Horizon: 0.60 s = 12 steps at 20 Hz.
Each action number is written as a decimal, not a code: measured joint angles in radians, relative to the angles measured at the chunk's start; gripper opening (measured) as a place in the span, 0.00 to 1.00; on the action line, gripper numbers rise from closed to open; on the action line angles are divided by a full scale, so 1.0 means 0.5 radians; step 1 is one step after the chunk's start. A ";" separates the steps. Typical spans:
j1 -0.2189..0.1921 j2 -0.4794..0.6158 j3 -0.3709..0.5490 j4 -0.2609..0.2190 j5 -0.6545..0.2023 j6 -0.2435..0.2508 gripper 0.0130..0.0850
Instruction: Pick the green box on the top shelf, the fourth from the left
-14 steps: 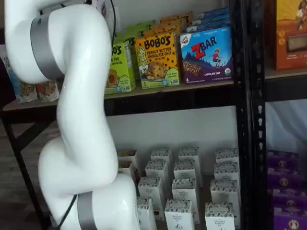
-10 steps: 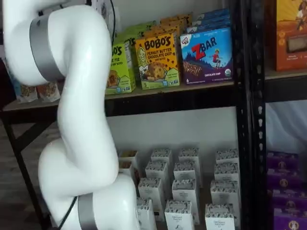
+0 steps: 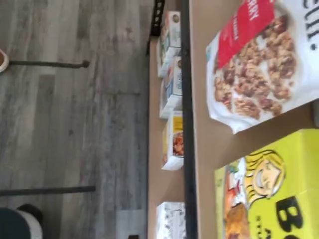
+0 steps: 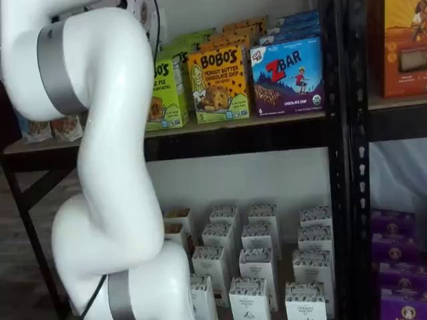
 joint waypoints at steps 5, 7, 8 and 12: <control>-0.018 0.025 0.004 -0.019 -0.092 -0.025 1.00; -0.030 0.048 -0.003 -0.025 -0.116 -0.041 1.00; -0.038 0.061 -0.009 -0.025 -0.128 -0.051 1.00; -0.069 0.129 -0.054 -0.031 -0.152 -0.089 1.00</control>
